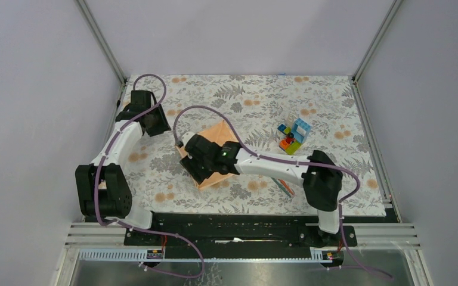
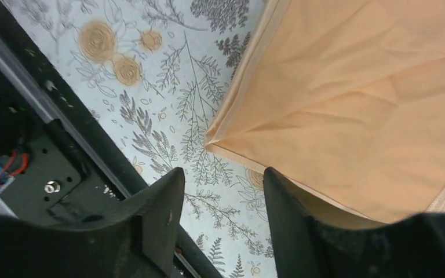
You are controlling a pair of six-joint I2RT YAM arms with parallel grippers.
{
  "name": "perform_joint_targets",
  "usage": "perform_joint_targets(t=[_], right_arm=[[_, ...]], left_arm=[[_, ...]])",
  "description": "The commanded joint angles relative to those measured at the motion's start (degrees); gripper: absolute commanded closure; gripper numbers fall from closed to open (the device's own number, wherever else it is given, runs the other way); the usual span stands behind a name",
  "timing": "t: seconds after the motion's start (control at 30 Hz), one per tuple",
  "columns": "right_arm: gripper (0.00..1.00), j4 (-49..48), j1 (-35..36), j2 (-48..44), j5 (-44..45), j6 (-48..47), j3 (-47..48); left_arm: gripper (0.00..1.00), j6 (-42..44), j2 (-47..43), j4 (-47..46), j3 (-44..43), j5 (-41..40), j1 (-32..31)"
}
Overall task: Fold the napkin into a case and place the utensils inside
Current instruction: Smooth out the upper triangle-folded napkin at the center of the board, then pick up the upper triangle-folded napkin from the center of the board.
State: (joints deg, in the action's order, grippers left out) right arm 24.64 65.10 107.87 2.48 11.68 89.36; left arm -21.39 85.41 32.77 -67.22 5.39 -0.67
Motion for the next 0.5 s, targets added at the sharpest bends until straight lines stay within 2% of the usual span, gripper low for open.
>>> perform_joint_targets(t=[0.0,0.07,0.13,0.23,0.33,0.47], right_arm=[[0.45,5.03,2.41,5.77,7.62,-0.89,5.08],[0.53,5.8,3.17,8.88,6.78,-0.71,7.48],[0.56,7.05,4.04,11.77,6.2,-0.57,10.3],[0.55,8.27,4.62,15.02,6.09,-0.2,13.5],[0.49,10.73,4.68,17.96,6.29,0.26,16.82],[0.48,11.39,4.9,19.18,6.7,0.24,17.49]], left_arm=[[0.58,0.75,-1.41,-1.62,1.91,-2.81,2.27],[0.58,0.05,-1.61,-2.05,2.32,-2.25,3.58],[0.57,-0.45,-1.41,-2.54,2.66,-0.64,4.54],[0.57,-0.75,-1.15,-2.67,2.89,1.16,5.45],[0.57,-0.76,-1.12,-2.85,3.03,1.79,5.67],[0.57,-0.85,-0.95,-2.98,3.14,2.65,5.94]])
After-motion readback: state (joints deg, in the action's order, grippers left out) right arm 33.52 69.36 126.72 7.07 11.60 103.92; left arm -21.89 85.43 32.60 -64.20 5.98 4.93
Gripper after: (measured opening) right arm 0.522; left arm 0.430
